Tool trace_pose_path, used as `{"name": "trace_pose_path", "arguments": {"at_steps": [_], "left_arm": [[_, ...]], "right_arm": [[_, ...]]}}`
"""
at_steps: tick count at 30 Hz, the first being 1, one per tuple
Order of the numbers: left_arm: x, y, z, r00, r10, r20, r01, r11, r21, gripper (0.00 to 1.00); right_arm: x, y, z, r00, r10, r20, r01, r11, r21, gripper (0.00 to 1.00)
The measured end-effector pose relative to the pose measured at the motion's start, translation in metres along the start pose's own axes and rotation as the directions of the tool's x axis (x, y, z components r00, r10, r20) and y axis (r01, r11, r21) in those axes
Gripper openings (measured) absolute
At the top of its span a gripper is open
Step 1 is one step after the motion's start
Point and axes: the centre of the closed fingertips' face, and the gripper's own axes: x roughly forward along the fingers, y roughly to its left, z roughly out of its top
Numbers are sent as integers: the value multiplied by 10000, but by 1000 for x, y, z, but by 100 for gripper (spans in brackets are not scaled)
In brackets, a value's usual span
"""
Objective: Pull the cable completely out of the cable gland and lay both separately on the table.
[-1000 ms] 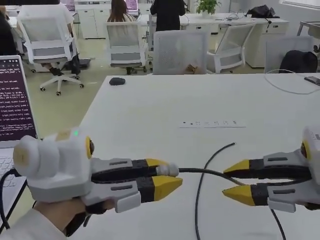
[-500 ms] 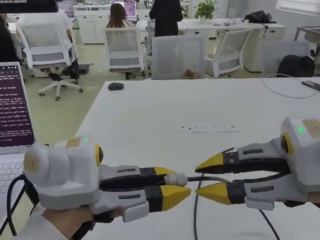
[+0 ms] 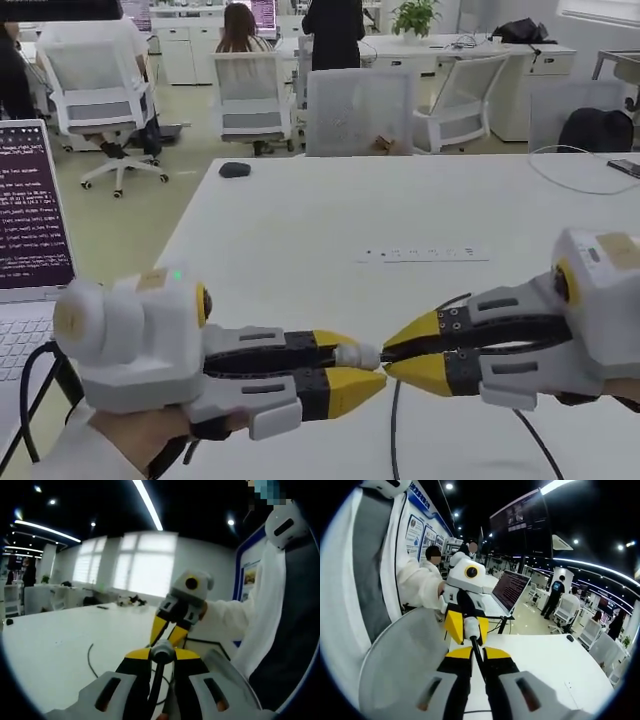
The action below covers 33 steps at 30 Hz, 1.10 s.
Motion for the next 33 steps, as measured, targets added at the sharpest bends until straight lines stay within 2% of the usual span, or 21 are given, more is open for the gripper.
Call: {"name": "trace_pose_path", "arguments": {"at_steps": [5,12,21,33], "left_arm": [[-2,2,-1,10000,35,5,-35,10000,-37,17],[-9,5,-4,9999,139,-46,-140,9998,-108,17],[-21,11,-4,9992,388,-25,-388,9991,-173,17],[-28,14,-7,9985,531,-92,-533,9983,-215,17]], "right_arm": [[-1,-2,-3,10000,-43,-57,44,9999,98,6],[-8,-6,-15,9996,-205,-205,213,9989,411,6],[-21,-15,-33,9973,-622,-389,653,9941,871,6],[-31,-13,-49,9938,-966,-552,1034,9849,1391,7]]}}
